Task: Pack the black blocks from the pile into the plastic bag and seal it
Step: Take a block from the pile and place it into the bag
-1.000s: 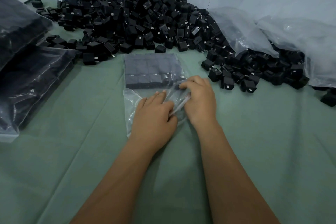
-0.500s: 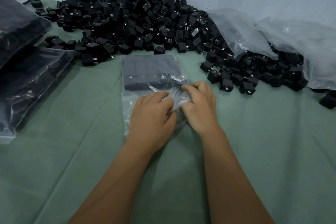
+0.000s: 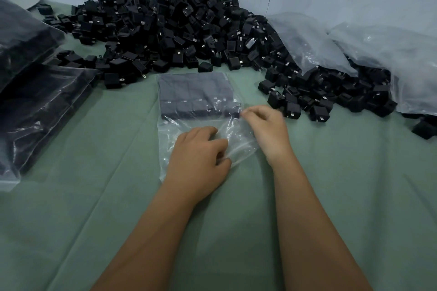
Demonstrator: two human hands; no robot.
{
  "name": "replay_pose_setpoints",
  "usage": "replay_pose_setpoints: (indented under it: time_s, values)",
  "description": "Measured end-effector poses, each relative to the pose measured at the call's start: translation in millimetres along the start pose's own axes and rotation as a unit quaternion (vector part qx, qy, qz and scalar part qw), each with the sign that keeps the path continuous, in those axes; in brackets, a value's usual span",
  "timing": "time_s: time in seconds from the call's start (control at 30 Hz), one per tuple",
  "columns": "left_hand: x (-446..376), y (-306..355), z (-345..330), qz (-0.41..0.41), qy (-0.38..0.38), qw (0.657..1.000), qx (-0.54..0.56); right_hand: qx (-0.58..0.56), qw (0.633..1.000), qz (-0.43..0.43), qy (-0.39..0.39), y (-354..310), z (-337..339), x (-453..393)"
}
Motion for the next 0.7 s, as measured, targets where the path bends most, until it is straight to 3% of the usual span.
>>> replay_pose_setpoints:
  time_s: [0.1,0.33,0.53,0.6,0.7]
  values:
    - [-0.9,1.2,0.3,-0.001,0.003,1.000,-0.005,0.127,0.991,0.048,-0.018,-2.9,-7.9,-3.9]
    - [-0.7,2.6,1.1,0.000,0.005,1.000,0.015,0.178,0.979,0.079,-0.064,3.0,-9.2,-3.7]
    - [-0.1,1.8,-0.3,0.005,-0.004,1.000,0.013,0.049,0.995,0.087,0.017,-1.3,-2.6,-2.1]
    - [-0.1,2.0,-0.4,0.004,-0.012,1.000,0.007,0.056,0.995,0.077,-0.025,-0.1,-8.9,-2.4]
    - [-0.4,2.4,-1.0,0.007,-0.022,1.000,-0.015,0.186,0.974,0.087,-0.094,4.0,-17.7,-2.3]
Point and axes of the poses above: each hand's wrist, its own x-axis away from the middle knuckle, its own z-axis out of the back of the hand, y = z × x, the point moved 6 cm from there along -x, towards the middle knuckle, and after that the axes turned 1 degree about x, right-handed, at the moved point
